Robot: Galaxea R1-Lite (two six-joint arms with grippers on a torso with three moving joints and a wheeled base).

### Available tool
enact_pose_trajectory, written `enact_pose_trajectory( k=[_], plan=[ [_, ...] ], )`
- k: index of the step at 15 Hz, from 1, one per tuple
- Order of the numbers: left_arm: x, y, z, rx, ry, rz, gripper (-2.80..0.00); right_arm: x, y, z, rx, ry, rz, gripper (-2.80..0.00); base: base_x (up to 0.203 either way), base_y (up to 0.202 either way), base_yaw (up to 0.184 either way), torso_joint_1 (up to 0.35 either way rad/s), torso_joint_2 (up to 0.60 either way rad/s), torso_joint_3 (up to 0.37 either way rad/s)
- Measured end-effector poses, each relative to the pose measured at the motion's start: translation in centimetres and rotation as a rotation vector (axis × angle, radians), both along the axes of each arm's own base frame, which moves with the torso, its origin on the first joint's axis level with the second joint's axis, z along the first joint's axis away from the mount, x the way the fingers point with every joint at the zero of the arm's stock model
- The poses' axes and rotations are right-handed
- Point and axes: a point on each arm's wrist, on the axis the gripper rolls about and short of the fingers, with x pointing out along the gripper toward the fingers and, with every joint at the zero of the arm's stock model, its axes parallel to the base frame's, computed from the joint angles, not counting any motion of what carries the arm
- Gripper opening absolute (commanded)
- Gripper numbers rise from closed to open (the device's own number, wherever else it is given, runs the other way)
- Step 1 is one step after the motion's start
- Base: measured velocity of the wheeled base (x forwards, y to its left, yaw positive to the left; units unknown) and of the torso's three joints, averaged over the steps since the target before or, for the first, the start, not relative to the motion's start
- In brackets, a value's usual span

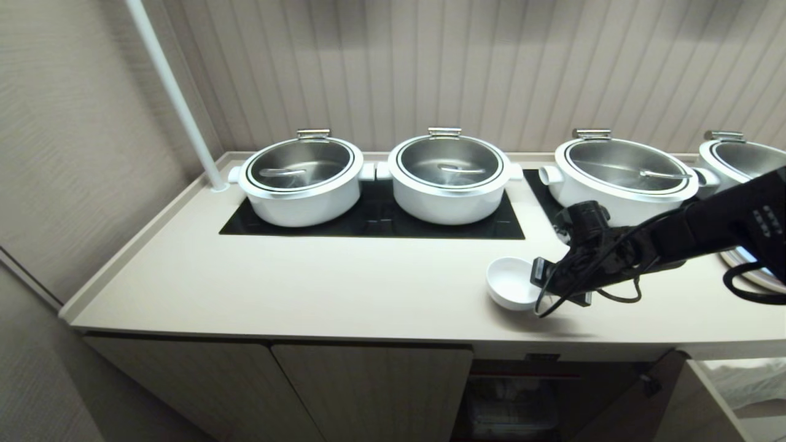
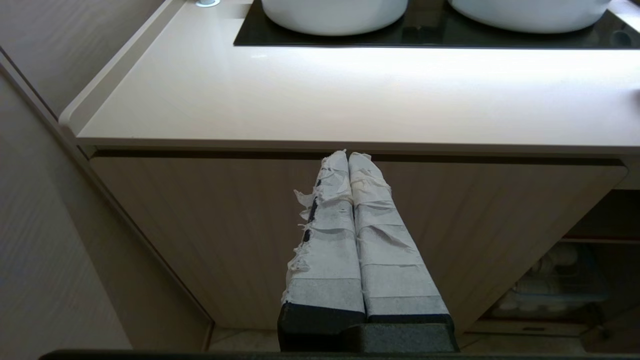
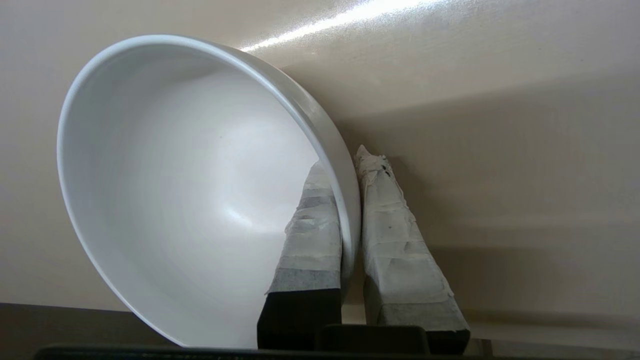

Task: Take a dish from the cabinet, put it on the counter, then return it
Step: Place it on the table

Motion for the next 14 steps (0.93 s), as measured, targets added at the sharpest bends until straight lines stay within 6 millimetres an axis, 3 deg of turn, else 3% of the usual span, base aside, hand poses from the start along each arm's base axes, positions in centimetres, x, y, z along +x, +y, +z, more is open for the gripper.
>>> enact_pose_trajectory(
  k=[14],
  plan=[
    [0.0,0.0,0.0,0.0,0.0,0.0,-2.8,0.19,0.04,-0.1,0.001,-0.003,0.001,-2.8,0.0,0.0,0.0,0.0,0.0,0.0]
  ],
)
